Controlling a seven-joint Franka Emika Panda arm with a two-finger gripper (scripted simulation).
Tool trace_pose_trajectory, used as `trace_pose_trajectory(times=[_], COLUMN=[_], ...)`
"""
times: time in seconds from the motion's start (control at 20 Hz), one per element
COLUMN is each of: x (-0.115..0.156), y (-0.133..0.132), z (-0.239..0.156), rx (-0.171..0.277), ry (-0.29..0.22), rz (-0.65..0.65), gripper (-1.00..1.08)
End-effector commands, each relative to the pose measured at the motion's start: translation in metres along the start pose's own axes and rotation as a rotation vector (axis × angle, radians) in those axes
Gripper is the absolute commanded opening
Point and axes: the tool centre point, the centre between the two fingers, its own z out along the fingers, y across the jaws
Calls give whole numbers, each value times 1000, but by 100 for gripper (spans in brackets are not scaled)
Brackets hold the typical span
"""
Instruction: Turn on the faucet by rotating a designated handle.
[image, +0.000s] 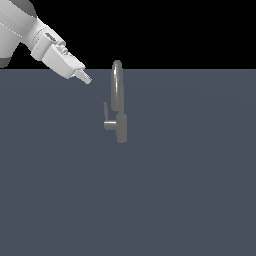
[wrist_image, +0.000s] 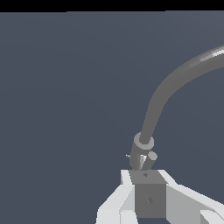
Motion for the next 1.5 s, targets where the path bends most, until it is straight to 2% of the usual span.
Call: trace_pose_trajectory(times=[0.0, 0.25, 0.5, 0.8, 1.45], x=[-9, -20, -25, -25, -23], y=[-4, -6, -5, -5, 30], z=[34, 81, 104, 106, 96], rx=[-38, -93, -120, -123, -123], ry=[-7, -16, -21, -22, -22], rz=[26, 63, 81, 83, 83], gripper=[-100, -100, -100, -100, -100])
